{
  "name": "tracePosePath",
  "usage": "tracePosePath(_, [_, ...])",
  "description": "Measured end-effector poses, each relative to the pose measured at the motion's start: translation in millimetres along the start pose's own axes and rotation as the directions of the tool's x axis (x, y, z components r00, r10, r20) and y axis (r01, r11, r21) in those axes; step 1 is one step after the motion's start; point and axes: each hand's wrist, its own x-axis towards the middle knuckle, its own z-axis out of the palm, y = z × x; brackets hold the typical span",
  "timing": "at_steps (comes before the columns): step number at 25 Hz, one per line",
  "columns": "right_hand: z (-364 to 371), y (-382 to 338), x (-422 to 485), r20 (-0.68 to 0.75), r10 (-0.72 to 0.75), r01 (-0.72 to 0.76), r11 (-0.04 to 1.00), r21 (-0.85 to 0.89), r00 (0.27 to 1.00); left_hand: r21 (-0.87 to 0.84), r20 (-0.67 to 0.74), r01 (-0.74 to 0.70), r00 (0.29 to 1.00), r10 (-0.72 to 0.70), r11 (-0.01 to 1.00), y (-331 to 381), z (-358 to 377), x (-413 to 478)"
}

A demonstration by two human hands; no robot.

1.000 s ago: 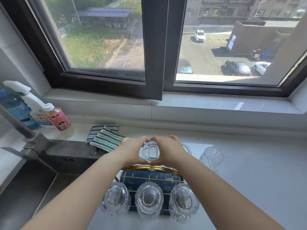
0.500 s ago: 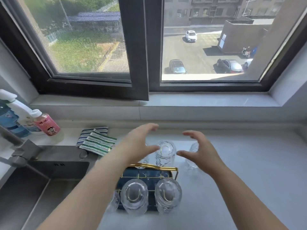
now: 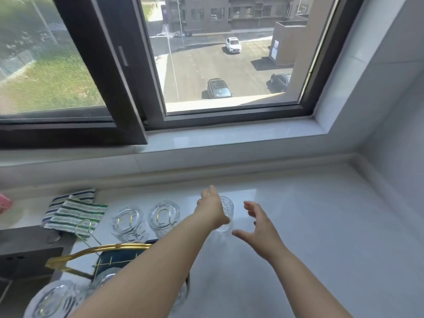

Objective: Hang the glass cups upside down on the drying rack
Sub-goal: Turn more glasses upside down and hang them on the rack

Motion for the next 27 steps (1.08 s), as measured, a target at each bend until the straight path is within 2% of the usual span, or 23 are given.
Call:
tracePosePath(2, [4.6, 4.9, 11.9, 0.031, 0.016, -0.017, 1.0, 0.012, 0.999, -0.018, 0.034, 0.077, 0.996, -0.077, 0.997, -2.1, 4.0, 13.8])
tracePosePath(4, [11.3, 10.6, 25.3, 0.068, 0.036, -0.037, 0.999, 0.013, 0.997, -0.015, 0.082, 0.096, 0.992, -0.094, 0.995, -5.9, 9.9, 25.9])
tracePosePath(10, [31.9, 22.6, 53.1, 0.189, 0.087, -0.092, 0.996, 0.018, 0.978, 0.016, 0.076, -0.005, 0.997, 0.004, 1.0, -16.5, 14.8, 42.8])
tracePosePath(13, [32.0, 22.1, 52.2, 0.194, 0.08, -0.111, 0.981, 0.157, 0.978, 0.029, 0.077, -0.027, 0.997, 0.025, 0.999, -15.1, 7.9, 39.0])
tracePosePath(15, [22.1, 19.7, 43.7, 0.218, 0.093, -0.169, 0.916, 0.363, 0.971, 0.006, 0.084, -0.065, 0.994, 0.065, 0.998, -8.2, -5.2, 31.4])
tracePosePath(18, [6.6, 8.0, 20.9, 0.308, 0.033, -0.233, 0.733, 0.639, 0.951, -0.152, 0.049, -0.18, 0.981, 0.189, 0.972, -0.1, -35.5, 6.2])
tracePosePath(21, [4.0, -16.9, -0.9, 0.349, -0.095, -0.252, 0.52, 0.816, 0.932, -0.353, -0.026, -0.302, 0.949, 0.313, 0.886, -1.8, -67.0, -33.8])
tracePosePath(23, [5.4, -42.1, -13.2, 0.352, -0.174, -0.257, 0.412, 0.874, 0.92, -0.413, -0.071, -0.367, 0.926, 0.372, 0.834, -11.4, -82.7, -63.3])
tracePosePath(24, [6.3, -56.7, -18.3, 0.345, -0.199, -0.245, 0.403, 0.882, 0.917, -0.418, -0.095, -0.393, 0.916, 0.391, 0.819, -17.9, -88.8, -77.4])
tracePosePath(27, [13.0, -94.7, -31.2, 0.291, -0.251, -0.139, 0.488, 0.862, 0.923, -0.334, -0.198, -0.446, 0.894, 0.401, 0.831, -44.8, -101.8, -114.7])
